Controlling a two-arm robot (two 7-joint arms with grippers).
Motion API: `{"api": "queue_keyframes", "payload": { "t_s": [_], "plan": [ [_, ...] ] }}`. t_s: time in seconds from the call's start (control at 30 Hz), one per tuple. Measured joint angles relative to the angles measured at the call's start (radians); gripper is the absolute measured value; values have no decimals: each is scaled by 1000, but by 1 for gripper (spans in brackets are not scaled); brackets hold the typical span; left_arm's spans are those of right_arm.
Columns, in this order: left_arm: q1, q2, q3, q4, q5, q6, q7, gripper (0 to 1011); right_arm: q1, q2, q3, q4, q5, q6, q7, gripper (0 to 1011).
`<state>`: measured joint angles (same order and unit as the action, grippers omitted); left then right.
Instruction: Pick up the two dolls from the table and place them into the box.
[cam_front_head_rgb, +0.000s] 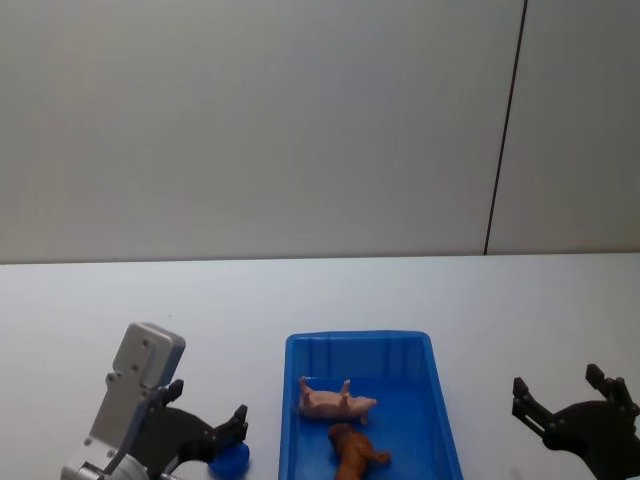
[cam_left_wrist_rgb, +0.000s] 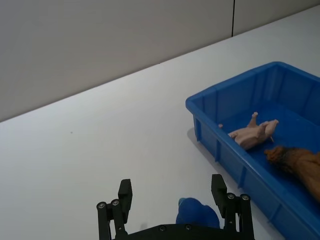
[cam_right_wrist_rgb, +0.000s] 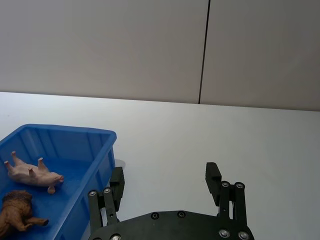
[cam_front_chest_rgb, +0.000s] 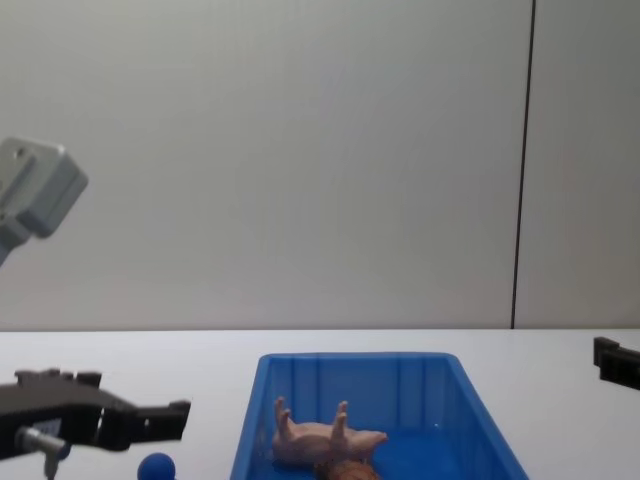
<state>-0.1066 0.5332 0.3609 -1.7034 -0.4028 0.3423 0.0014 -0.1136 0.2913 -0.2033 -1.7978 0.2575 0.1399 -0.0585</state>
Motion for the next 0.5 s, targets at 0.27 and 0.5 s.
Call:
{"api": "queue_keyframes", "payload": {
  "t_s": [0.27, 0.5],
  "plan": [
    [5, 0, -2, 36, -23, 1, -41, 1001, -1, 1, 1, 0, 0, 0, -1, 1001],
    [-5, -16, 2, 78, -28, -11, -84, 1001, -1, 0, 1, 0, 0, 0, -2, 1001]
  ]
}}
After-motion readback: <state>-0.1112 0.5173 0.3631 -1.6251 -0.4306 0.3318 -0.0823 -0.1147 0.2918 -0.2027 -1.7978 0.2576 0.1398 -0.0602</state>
